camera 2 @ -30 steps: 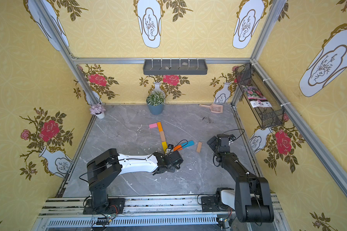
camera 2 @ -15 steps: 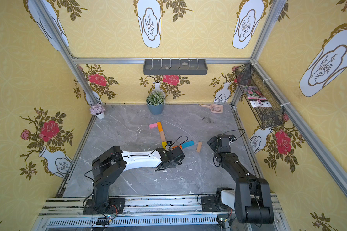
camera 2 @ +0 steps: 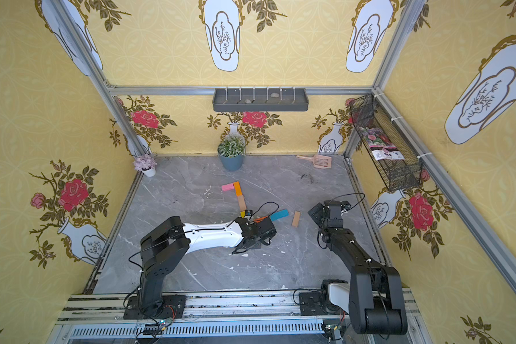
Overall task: Assemble a giraffe with building blocks
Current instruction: Assemble the building block at the center of the board.
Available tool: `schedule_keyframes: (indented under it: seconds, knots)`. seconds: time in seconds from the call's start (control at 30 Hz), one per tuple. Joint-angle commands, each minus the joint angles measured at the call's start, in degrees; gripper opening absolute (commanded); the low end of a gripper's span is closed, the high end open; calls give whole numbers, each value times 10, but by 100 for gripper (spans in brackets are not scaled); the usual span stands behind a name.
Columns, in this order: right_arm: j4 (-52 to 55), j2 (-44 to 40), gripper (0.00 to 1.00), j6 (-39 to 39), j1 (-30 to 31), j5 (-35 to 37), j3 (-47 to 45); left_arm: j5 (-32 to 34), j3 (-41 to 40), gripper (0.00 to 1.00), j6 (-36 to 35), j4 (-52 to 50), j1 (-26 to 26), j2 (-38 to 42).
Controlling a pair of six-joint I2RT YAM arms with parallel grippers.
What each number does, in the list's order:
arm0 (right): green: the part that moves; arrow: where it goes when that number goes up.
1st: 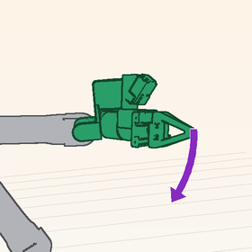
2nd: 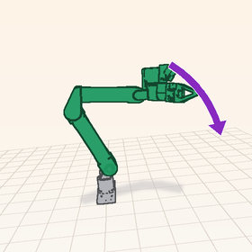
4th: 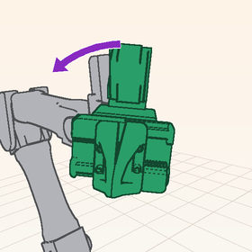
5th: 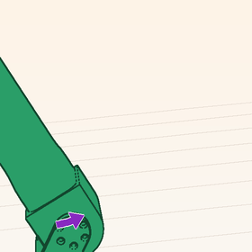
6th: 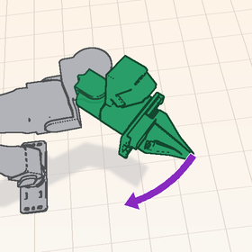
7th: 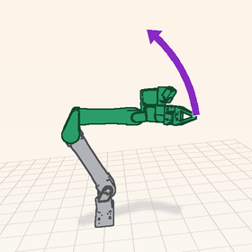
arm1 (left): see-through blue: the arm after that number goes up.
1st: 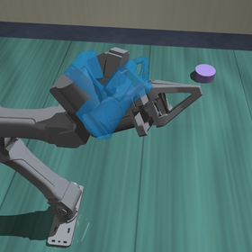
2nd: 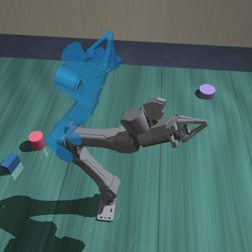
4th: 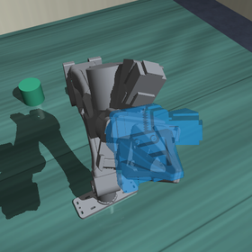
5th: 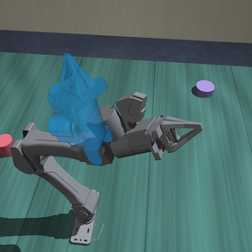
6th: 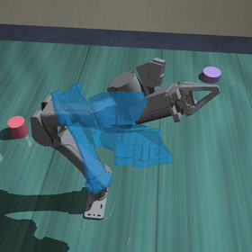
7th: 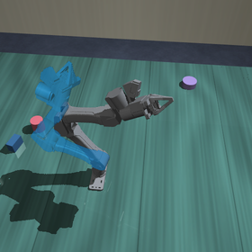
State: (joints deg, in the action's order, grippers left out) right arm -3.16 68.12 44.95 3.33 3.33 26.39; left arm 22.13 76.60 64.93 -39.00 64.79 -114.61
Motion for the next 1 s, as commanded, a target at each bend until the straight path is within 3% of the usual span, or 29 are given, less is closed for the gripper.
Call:
schedule_keyframes:
  seconds: [0.0,0.97]
  knots:
    - [-8,-4,95,0,-1,-1,-3,15,-1,5,13,-16,0,-1]
    - [-11,-5,95,0,-2,-5,-4,30,35,9,3,-30,-1,-26]
